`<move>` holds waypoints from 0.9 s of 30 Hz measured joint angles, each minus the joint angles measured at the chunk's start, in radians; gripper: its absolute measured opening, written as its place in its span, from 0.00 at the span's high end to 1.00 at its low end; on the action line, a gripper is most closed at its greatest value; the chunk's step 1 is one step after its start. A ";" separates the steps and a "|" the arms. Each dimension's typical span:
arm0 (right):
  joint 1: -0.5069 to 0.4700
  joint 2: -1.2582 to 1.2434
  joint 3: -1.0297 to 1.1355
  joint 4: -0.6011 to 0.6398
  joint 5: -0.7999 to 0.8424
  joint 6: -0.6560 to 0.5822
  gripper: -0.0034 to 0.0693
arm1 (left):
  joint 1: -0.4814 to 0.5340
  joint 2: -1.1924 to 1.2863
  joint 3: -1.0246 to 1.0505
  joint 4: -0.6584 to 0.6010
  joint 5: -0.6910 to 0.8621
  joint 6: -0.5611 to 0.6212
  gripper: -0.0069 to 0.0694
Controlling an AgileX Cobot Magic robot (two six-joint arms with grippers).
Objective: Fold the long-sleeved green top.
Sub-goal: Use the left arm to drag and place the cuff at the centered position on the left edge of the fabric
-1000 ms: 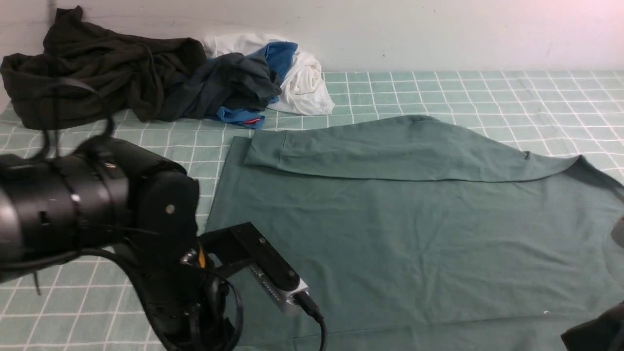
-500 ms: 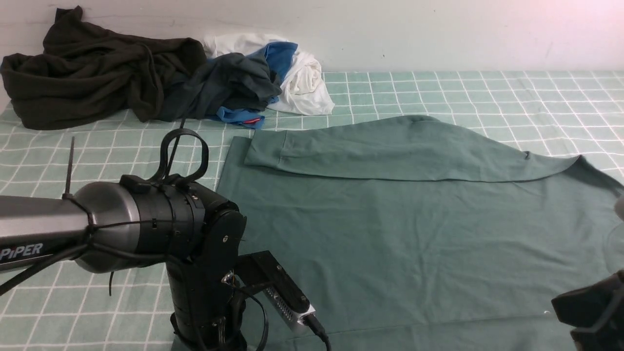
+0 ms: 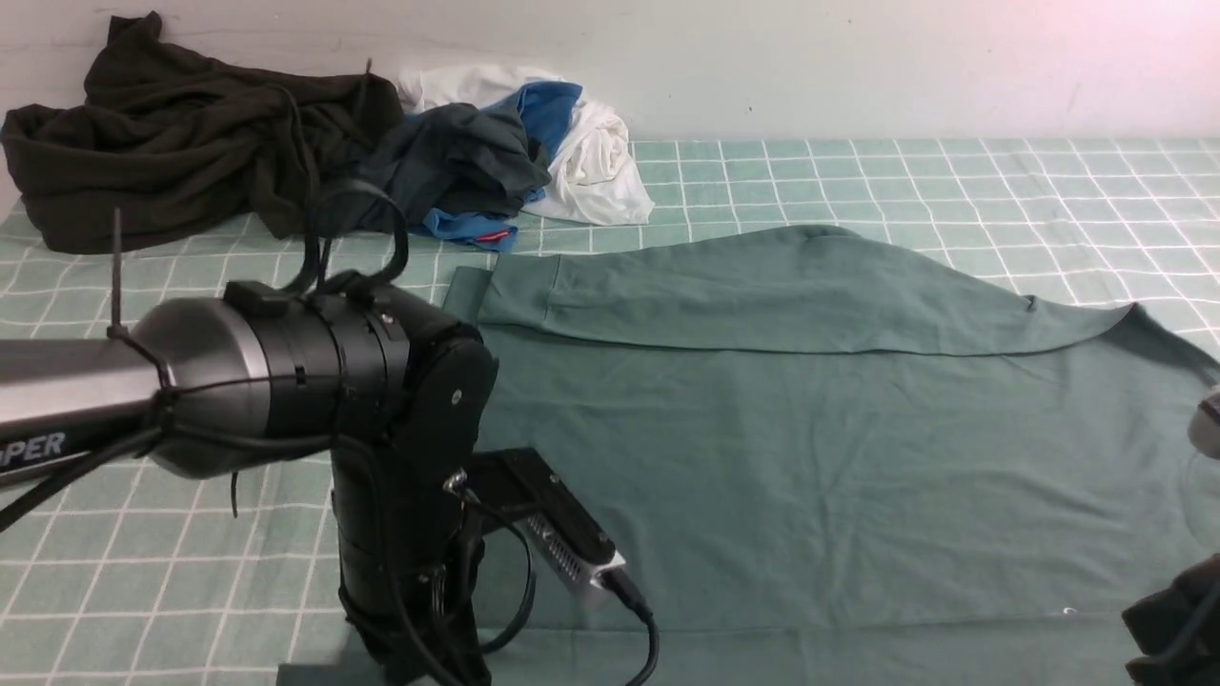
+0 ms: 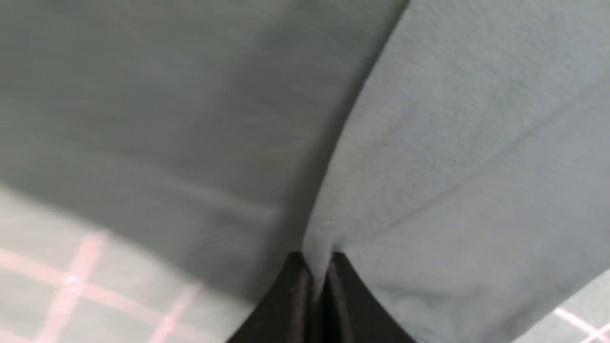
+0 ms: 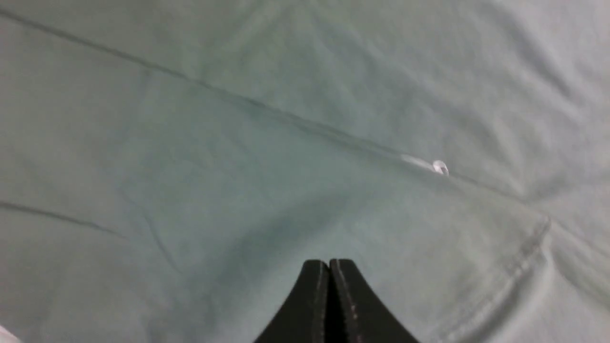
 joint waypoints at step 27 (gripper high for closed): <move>-0.310 0.537 -0.001 -0.267 -0.303 0.453 0.34 | 0.000 -0.013 -0.220 0.062 0.059 0.001 0.90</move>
